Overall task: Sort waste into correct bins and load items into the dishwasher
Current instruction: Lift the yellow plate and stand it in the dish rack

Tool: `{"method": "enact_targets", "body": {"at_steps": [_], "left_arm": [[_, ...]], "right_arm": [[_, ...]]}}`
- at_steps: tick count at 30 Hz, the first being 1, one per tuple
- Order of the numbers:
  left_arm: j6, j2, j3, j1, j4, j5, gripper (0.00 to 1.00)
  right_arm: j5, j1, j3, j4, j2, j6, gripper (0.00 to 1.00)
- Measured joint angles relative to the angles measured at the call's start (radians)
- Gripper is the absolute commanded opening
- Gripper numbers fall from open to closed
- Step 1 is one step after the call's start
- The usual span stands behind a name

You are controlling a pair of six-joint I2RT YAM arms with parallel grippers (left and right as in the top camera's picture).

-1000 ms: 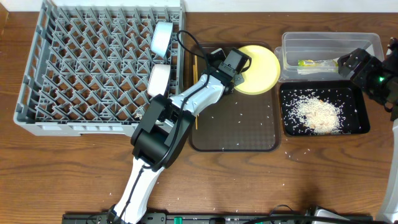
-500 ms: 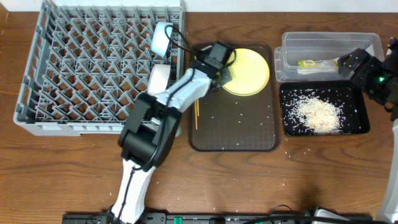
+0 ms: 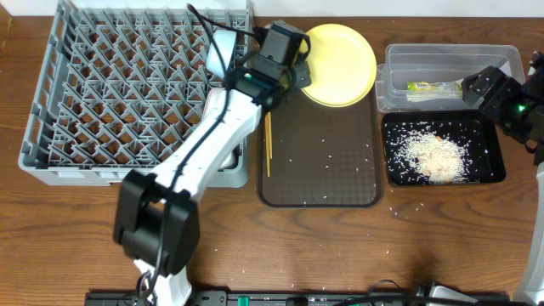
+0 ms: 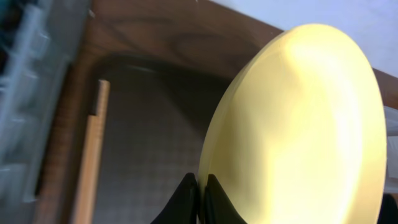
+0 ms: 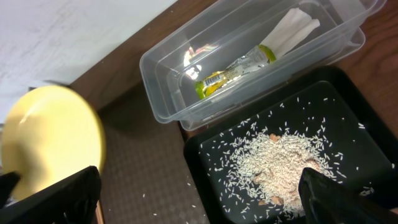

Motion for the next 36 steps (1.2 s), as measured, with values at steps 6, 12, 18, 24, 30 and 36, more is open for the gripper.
{"method": "enact_targets", "body": {"at_steps": [6, 12, 18, 24, 30, 36], "left_arm": [[0.096, -0.135, 0.000, 0.138, -0.117, 0.002, 0.07], [0.236, -0.253, 0.000, 0.320, -0.142, -0.006, 0.07], [0.384, -0.284, 0.000, 0.422, -0.161, -0.068, 0.07], [0.482, -0.282, 0.000, 0.493, -0.139, -0.221, 0.08], [0.584, -0.249, 0.000, 0.538, -0.096, -0.301, 0.07], [0.652, -0.155, 0.000, 0.539, -0.063, -0.359, 0.07]], "right_arm": [[0.000, 0.000, 0.000, 0.000, 0.000, 0.000, 0.99], [0.000, 0.000, 0.000, 0.000, 0.000, 0.000, 0.99], [0.000, 0.000, 0.000, 0.000, 0.000, 0.000, 0.99], [0.000, 0.000, 0.000, 0.000, 0.000, 0.000, 0.99], [0.000, 0.000, 0.000, 0.000, 0.000, 0.000, 0.99], [0.000, 0.000, 0.000, 0.000, 0.000, 0.000, 0.99]]}}
